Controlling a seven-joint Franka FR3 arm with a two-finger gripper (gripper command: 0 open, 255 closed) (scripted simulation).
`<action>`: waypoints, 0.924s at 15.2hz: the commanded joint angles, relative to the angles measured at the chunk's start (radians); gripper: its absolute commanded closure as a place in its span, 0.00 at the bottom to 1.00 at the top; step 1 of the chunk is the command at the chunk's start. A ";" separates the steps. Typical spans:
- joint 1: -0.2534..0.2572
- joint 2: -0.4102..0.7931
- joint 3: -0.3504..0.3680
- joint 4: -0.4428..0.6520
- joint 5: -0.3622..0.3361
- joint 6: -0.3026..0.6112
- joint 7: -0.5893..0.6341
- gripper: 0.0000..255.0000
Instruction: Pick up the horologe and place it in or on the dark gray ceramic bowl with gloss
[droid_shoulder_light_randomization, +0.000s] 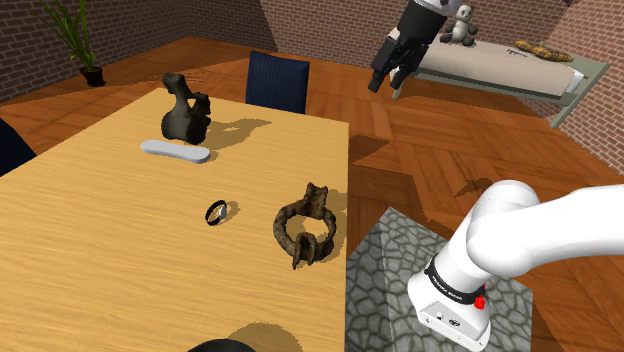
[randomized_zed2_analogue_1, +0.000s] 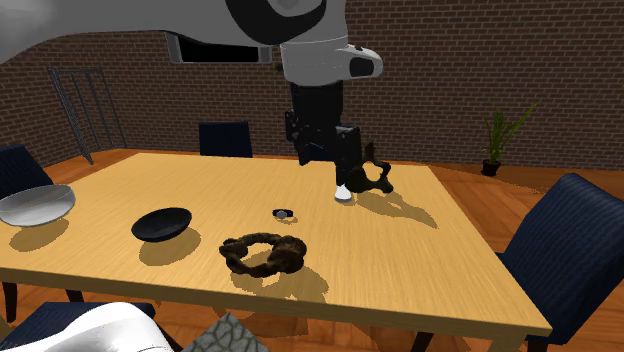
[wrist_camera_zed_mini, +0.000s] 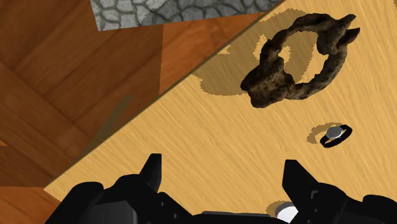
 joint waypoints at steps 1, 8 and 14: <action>0.000 0.000 0.000 0.000 0.000 0.000 0.000 0.00; 0.012 0.107 0.135 -0.062 0.061 0.142 0.183 0.00; 0.018 0.252 0.247 -0.060 0.094 0.264 0.340 0.00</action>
